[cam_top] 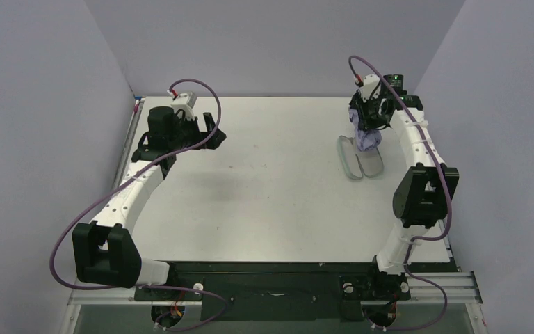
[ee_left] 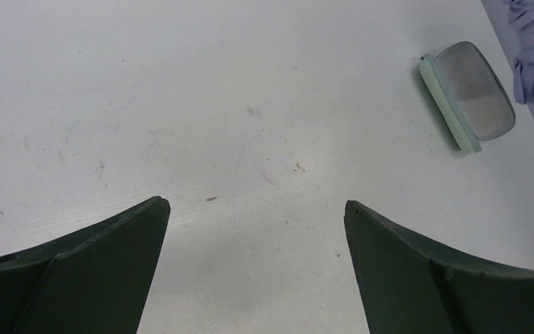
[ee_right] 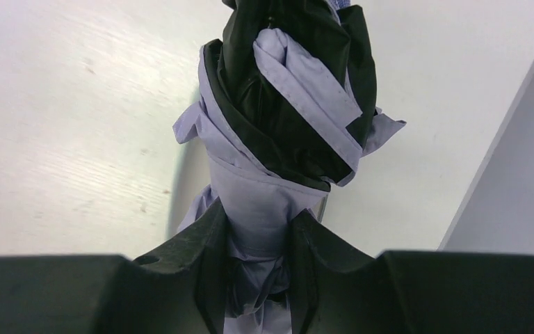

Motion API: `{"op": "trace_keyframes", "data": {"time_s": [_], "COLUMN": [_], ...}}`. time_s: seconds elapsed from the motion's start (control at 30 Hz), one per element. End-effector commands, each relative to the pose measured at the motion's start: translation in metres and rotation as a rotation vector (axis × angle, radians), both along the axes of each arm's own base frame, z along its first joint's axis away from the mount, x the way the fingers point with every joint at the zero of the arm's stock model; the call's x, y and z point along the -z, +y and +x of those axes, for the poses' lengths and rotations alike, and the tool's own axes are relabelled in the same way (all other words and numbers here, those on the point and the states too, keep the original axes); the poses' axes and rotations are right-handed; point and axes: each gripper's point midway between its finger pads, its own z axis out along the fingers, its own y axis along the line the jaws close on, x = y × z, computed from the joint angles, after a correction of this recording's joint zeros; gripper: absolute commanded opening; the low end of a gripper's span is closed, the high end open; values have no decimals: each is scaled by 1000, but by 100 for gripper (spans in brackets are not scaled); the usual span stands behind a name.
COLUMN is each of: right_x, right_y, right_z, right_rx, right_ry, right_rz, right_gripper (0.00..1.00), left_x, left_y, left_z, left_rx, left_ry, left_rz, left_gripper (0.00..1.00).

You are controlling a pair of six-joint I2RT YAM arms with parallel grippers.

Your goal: Open the umbrella

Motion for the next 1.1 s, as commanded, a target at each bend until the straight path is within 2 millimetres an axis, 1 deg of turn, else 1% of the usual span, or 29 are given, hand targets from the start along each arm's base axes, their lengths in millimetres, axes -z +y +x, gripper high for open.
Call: {"op": "trace_keyframes", "data": {"time_s": [0.0,0.1,0.13,0.17,0.2,0.23,0.27,0.3,0.33,0.37,0.4,0.43,0.47,0.5,0.53,0.57,0.6,0.63,0.67,0.7,0.73,0.77,0.8,0.83,0.87,0.9,0.93,1.03,1.07], "right_x": [-137,-178,-187,-201,-206,-218,-221,-230,-228,-230,-233,-232,-236,-233,-243,-235,-238,-229,-232,-221,-221,-208,-209,-200,-204,-198,-202,-201,-199], "right_y": [40,70,83,97,114,125,143,152,171,178,197,202,217,232,233,247,248,258,257,265,260,266,259,259,255,255,252,252,250], "right_z": [5,-7,-10,-20,-25,-37,-46,-57,-68,-80,-91,-103,-114,-131,-140,-152,-161,-172,-179,-188,-192,-200,-200,-201,-204,-202,-204,-207,-209], "right_rx": [-75,-151,-174,-221,-265,-307,-359,-392,-445,-475,-525,-554,-599,-657,-673,-736,-754,-817,-833,-904,-912,-999,-997,-1037,-1050,-1078,-1083,-1159,-1197], "right_ry": [-331,-413,-431,-451,-463,-483,-483,-501,-491,-501,-514,-525,-551,-558,-607,-610,-638,-642,-671,-683,-712,-728,-768,-801,-841,-877,-911,-978,-1001], "right_rz": [208,328,363,404,427,447,469,476,491,490,495,484,478,471,456,435,413,378,347,291,239,151,74,-33,-81,-171,-200,-307,-356], "right_gripper": [0,0,0,0,0,0,0,0,0,0,0,0,0,0,0,0,0,0,0,0,0,0,0,0,0,0,0,0,0], "left_x": [-46,-73,-86,-97,-114,-121,-130,-140,-146,-152,-156,-162,-165,-170,-174,-178,-180,-182,-182,-178,-178,-167,-167,-152,-151,-142,-142,-131,-129], "left_y": [4,2,-7,-10,-19,-23,-30,-33,-38,-41,-46,-48,-53,-56,-59,-62,-65,-68,-71,-73,-74,-74,-74,-72,-71,-69,-68,-67,-68], "left_z": [6,5,0,-8,-15,-25,-33,-41,-47,-52,-59,-63,-70,-74,-80,-85,-92,-101,-110,-119,-128,-133,-141,-144,-151,-155,-159,-169,-169], "left_rx": [20,68,138,173,247,284,338,359,387,400,431,444,471,484,499,525,550,607,645,700,730,769,790,814,828,845,855,887,905], "left_ry": [-75,-150,-204,-250,-335,-377,-426,-455,-470,-473,-474,-476,-477,-477,-484,-498,-511,-545,-565,-594,-617,-627,-650,-645,-662,-656,-681,-672,-715], "left_rz": [-7,-36,-62,-72,-85,-91,-103,-113,-123,-141,-156,-183,-200,-225,-236,-246,-246,-230,-218,-183,-162,-111,-82,-21,7,40,68,112,160], "left_gripper": [97,97,97,97,97,97,97,97,97,97,97,97,97,97,97,98,99,99,95,93,91,90,89,89,89,89,88,87,87]}}
